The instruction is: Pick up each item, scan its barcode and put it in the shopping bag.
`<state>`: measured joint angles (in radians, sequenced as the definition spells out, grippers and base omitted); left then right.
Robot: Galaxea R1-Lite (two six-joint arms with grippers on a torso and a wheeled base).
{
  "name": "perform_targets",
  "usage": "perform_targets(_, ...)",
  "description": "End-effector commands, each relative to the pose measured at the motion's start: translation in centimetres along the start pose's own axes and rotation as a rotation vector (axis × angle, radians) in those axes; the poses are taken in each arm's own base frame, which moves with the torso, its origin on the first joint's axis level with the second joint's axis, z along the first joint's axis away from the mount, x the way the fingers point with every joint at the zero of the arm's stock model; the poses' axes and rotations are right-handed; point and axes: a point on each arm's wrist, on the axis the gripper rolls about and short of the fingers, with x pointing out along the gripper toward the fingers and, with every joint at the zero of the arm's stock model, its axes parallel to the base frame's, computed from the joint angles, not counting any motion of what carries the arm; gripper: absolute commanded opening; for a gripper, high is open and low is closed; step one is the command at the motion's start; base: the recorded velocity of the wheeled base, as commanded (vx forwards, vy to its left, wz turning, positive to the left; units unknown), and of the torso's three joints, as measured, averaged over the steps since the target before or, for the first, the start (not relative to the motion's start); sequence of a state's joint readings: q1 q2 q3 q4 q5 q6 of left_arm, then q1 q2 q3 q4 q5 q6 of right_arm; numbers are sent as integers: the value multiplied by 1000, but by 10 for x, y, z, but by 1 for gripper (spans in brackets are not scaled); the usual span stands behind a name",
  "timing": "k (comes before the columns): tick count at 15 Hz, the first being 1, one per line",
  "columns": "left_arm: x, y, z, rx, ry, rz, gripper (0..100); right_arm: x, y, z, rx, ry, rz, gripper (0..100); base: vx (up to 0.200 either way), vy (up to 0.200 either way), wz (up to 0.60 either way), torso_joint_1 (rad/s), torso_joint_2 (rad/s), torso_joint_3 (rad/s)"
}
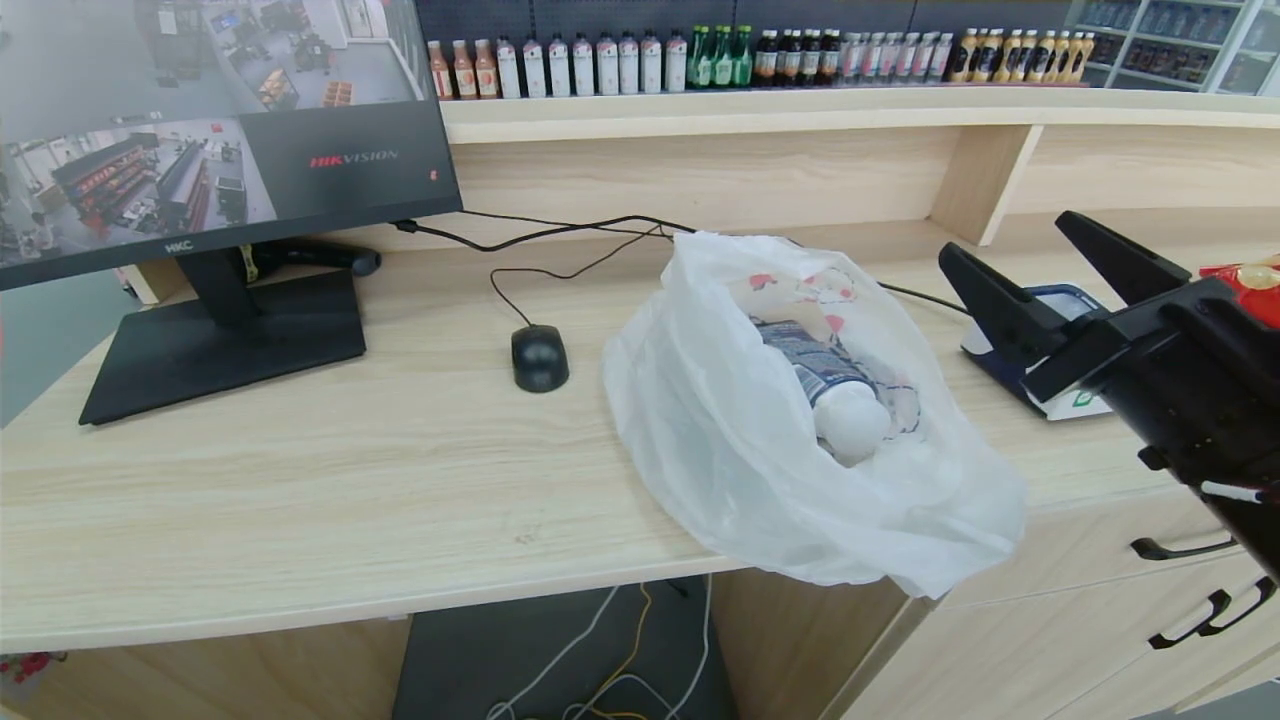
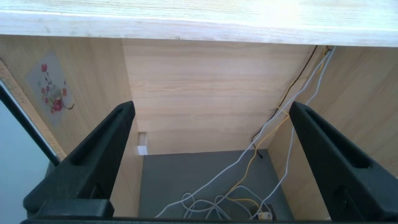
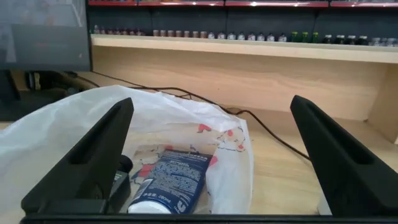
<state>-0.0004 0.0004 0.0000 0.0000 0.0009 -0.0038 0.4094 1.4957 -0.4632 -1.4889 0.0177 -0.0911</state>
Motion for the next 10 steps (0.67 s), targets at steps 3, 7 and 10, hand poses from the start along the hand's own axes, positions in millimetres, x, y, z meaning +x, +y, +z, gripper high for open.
perform_targets(3,0,0,0,4,0,1,100,10,1,-7,14,11,5,100,0,0,0,0,0,0)
perform_targets(7,0,0,0,-2,1,1,100,10,1,-8,17,16,5,100,0,-150,0,-7,-3,7)
perform_targets(10,0,0,0,-2,1,1,100,11,1,-9,17,16,5,100,0,-200,0,6,7,2)
